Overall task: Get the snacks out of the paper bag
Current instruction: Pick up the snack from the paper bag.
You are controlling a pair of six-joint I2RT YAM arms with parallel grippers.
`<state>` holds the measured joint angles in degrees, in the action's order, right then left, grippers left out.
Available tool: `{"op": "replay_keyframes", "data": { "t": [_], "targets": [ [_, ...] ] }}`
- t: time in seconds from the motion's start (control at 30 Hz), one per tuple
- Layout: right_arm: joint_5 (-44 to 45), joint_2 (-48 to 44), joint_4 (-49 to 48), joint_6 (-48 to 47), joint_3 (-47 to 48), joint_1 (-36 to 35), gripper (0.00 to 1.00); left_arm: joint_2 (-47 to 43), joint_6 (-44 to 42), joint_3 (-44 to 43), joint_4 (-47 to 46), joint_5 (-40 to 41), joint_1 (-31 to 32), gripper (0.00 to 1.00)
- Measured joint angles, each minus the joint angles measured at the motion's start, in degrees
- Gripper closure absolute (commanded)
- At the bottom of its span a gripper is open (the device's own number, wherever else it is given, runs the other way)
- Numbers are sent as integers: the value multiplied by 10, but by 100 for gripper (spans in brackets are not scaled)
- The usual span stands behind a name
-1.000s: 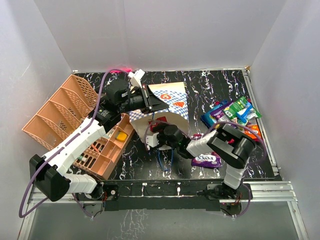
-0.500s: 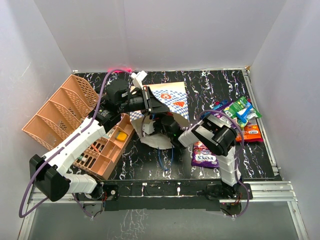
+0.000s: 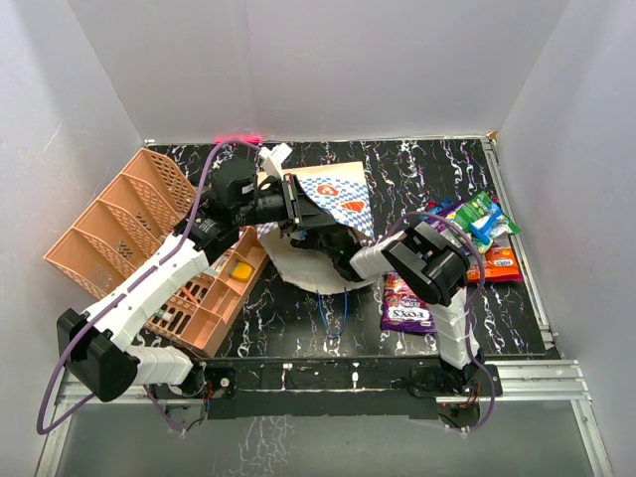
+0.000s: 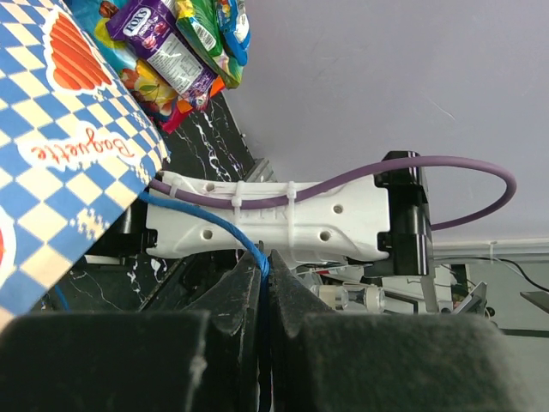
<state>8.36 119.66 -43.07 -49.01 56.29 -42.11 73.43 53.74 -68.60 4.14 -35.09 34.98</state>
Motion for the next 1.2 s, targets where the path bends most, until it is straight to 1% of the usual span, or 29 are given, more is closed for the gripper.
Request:
{"op": "replay_keyframes", "data": {
  "t": [0.1,0.2,0.27,0.43,0.7,0.8,1.0,1.13,1.2],
  "targets": [
    [12,-13,52,110,21,-7,24,0,0,0,0,0,0,100],
    [30,-24,62,192,17,-12,18,0,0,-1,0,0,0,100],
    [52,-25,69,235,17,-13,16,0,0,-3,1,0,0,100],
    [120,-13,104,317,45,-13,15,0,0,-4,3,6,0,100],
    [196,9,152,435,90,-12,18,0,0,-4,3,14,0,100],
    [195,15,159,462,100,-12,18,0,1,-4,2,15,-1,100],
    [188,17,164,473,111,-15,19,3,8,-4,-8,15,0,100],
    [210,16,158,468,103,-22,33,10,16,-9,-17,17,0,100],
    [221,5,147,471,75,-23,35,14,20,-13,-23,22,0,100]
  ]
}}
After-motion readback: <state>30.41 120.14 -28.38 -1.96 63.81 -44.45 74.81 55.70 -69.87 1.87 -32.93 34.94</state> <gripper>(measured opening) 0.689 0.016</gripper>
